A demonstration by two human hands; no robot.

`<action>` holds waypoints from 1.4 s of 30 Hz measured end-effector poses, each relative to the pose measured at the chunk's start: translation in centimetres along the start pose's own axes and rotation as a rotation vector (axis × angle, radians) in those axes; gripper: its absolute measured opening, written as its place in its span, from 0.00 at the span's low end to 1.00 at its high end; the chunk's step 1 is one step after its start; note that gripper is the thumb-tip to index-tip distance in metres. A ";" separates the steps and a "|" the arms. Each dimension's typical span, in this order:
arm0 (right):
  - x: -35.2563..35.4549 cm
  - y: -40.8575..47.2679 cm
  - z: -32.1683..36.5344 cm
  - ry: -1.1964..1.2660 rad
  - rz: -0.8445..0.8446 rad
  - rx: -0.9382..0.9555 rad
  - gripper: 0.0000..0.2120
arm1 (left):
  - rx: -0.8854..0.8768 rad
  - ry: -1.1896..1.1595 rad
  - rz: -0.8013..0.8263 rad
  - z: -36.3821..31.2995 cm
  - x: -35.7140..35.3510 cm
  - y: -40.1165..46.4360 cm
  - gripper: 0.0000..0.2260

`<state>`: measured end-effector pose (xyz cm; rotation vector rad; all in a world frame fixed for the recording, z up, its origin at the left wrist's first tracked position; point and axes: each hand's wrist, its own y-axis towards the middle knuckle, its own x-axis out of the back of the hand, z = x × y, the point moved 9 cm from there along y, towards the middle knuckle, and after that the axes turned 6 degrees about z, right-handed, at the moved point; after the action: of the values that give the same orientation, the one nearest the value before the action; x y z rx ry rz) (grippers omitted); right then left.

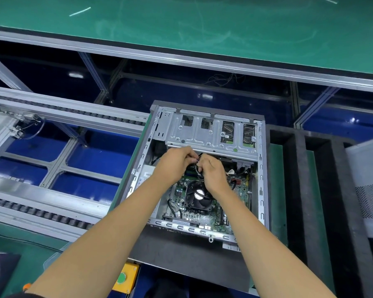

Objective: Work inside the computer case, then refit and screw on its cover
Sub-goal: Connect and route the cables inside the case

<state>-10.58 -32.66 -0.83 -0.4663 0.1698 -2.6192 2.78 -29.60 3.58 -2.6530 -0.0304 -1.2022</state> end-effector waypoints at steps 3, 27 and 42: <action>0.2 -0.3 -0.3 0.021 0.001 0.016 0.19 | 0.004 -0.037 -0.033 0.1 0.1 0.0 0.04; 0.0 0.1 -0.7 -0.012 0.009 -0.006 0.20 | -0.001 0.185 -0.008 0.0 -0.5 0.1 0.12; 0.2 -0.1 -1.0 0.010 -0.001 0.014 0.18 | 0.018 0.051 -0.052 0.6 -0.3 0.2 0.09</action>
<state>-11.13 -32.66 -1.74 -0.4493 0.1549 -2.6221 3.07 -29.65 2.96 -2.6198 -0.1024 -1.2795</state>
